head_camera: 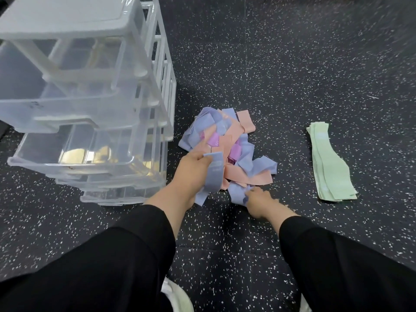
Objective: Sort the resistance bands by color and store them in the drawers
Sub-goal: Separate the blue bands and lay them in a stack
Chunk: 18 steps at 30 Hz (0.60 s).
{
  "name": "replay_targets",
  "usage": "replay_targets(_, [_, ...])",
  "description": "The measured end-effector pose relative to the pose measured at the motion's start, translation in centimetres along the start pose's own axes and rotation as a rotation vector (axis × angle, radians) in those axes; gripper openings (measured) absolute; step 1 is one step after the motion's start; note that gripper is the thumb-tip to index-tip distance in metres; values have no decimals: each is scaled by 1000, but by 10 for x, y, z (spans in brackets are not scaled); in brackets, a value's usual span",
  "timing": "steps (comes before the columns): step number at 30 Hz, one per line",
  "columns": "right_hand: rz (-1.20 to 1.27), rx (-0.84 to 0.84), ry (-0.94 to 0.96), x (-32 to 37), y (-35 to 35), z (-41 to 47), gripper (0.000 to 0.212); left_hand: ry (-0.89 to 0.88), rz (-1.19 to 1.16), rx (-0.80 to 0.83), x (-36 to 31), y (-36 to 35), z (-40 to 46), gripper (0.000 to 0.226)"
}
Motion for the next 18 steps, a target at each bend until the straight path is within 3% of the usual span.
replay_targets(5, [144, -80, -87, 6, 2, 7, 35, -6, -27, 7, -1, -3, 5, 33])
replay_targets(10, [740, -354, -110, 3, 26, -2, 31, -32, -31, 2, -15, -4, 0, 30])
replay_targets(12, [851, -469, -130, -1, 37, -13, 32, -57, -36, 11, -20, -4, -5, 33])
replay_targets(16, [1037, -449, -70, 4, 50, -41, 22, -78, -55, -36, -34, 3, -23, 47])
replay_targets(18, [1107, -414, -6, 10, 66, -59, 13, -124, -66, -58, -50, 7, -33, 40])
Point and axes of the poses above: each hand's wrist, its own z-axis towards the middle knuckle, its own y-axis out of the back of the hand, x = y × z, the point moved 5 cm from there along z, towards the middle knuckle, and after that the axes turned 9 degrees about z, right-handed, at the moved point
